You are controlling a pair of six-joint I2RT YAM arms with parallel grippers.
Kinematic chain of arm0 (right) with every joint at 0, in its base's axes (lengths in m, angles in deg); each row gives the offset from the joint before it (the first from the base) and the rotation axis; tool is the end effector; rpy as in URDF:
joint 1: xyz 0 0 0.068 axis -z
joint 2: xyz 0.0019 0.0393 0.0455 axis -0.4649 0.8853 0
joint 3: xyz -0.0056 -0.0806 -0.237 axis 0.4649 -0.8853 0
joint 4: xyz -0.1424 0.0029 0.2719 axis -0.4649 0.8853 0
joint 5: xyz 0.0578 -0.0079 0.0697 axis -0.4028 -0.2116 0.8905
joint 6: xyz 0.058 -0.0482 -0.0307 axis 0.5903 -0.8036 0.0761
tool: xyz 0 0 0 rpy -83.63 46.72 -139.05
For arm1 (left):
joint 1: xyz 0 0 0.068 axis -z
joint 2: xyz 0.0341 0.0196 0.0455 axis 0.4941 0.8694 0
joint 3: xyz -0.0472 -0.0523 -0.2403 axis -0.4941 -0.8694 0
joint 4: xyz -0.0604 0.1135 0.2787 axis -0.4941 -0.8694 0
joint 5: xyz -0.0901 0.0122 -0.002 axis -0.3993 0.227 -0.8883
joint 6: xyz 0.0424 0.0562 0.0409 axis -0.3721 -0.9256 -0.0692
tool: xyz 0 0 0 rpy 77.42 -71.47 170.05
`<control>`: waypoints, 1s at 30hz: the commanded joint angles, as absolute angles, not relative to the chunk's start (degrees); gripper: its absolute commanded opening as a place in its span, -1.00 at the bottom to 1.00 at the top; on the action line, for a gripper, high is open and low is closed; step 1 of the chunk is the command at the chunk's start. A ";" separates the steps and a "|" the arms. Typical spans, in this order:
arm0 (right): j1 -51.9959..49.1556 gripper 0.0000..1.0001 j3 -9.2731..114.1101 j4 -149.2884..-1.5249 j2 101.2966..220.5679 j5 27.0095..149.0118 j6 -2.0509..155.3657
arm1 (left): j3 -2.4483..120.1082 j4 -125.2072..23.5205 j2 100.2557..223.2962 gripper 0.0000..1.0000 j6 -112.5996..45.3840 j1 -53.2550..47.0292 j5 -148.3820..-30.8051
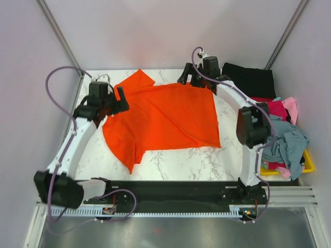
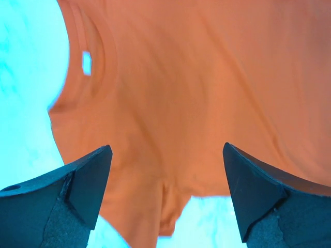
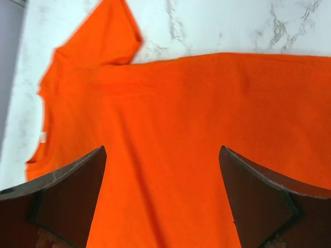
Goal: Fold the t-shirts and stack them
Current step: Flatten the tshirt out, then fold the tshirt
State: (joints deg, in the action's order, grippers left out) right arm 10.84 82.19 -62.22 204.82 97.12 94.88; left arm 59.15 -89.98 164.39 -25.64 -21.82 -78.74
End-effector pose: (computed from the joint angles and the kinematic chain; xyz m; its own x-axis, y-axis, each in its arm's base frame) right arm 0.5420 0.1856 0.1913 -0.6917 0.2139 -0.6898 -0.2378 0.8344 0.4972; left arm 0.3709 -0.0476 0.2828 -0.6658 -0.2463 -0.7043 -0.1277 0.9676 -0.2177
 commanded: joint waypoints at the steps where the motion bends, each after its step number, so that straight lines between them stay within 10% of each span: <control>1: 8.99 0.96 70.07 -67.21 190.79 95.84 97.35 | 45.31 -94.51 154.80 0.90 -17.79 -16.97 -74.30; 12: 4.42 0.96 32.70 -71.61 163.80 89.42 101.75 | 26.13 -109.96 140.16 0.68 15.70 14.31 -65.35; 30: 4.50 0.96 31.37 -67.74 160.01 89.77 97.09 | 23.05 -109.82 154.05 0.27 28.29 26.11 -53.48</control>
State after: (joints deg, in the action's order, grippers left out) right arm 4.44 30.93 -67.38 162.22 90.35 98.88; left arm 23.30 -109.87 154.47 23.67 26.55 -60.34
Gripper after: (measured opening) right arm 0.982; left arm 0.651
